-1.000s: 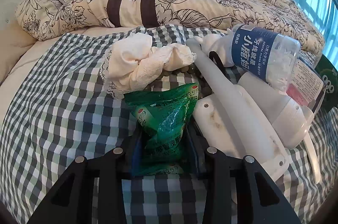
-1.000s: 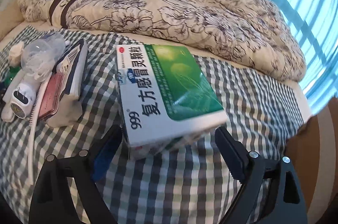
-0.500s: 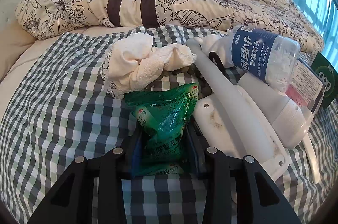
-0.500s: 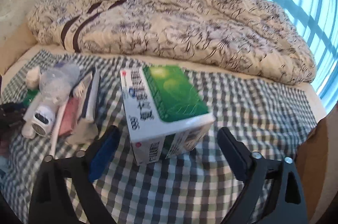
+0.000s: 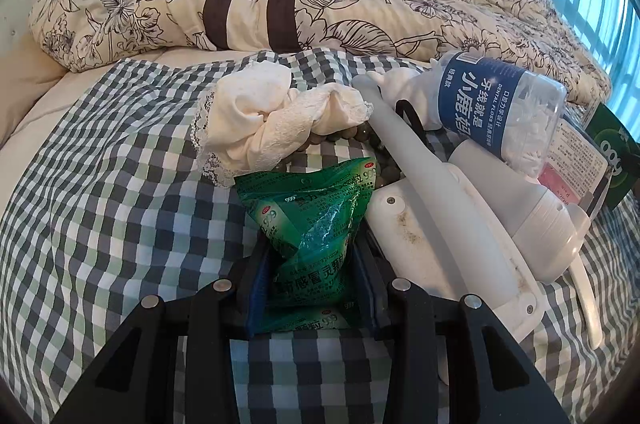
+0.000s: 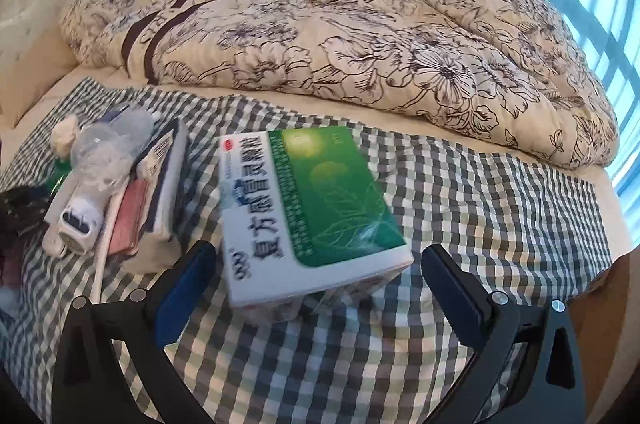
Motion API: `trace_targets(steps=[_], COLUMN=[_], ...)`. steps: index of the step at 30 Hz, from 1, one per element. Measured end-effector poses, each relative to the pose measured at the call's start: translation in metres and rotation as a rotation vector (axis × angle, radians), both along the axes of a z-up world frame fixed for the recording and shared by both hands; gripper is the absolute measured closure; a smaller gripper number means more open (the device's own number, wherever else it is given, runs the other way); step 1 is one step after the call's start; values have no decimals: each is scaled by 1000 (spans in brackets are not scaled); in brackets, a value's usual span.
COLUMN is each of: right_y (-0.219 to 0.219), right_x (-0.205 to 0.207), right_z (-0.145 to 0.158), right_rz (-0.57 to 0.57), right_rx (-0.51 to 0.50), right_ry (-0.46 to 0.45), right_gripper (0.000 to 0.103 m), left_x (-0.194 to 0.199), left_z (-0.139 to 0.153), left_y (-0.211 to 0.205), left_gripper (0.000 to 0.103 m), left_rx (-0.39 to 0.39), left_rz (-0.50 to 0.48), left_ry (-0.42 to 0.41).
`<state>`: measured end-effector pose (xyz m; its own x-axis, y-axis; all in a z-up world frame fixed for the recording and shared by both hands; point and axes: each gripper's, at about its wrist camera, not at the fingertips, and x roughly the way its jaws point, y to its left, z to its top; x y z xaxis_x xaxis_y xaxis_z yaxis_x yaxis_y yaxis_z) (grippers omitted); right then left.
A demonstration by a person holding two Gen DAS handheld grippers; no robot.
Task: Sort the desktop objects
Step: 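Grasp the green packet with the left gripper while the right gripper grasps the green medicine box, then carry green packet and medicine box to the cardboard box and release both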
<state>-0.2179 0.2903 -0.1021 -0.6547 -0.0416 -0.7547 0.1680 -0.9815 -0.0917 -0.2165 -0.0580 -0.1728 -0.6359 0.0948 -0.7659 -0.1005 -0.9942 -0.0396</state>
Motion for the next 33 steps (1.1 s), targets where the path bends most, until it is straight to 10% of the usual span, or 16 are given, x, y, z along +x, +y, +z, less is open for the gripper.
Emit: trace_targets(steps=[13, 33], right_y=[-44, -49], right_x=[17, 22], right_z=[4, -1], right_rz=[76, -120], right_rx=[7, 78], right_ry=[69, 71], right_gripper=[0, 18], left_x=[0, 13], left_z=[0, 11], left_y=[0, -1], left_gripper=[64, 69], left_rx=[-7, -9], left_rz=[-1, 12], left_ry=[1, 16])
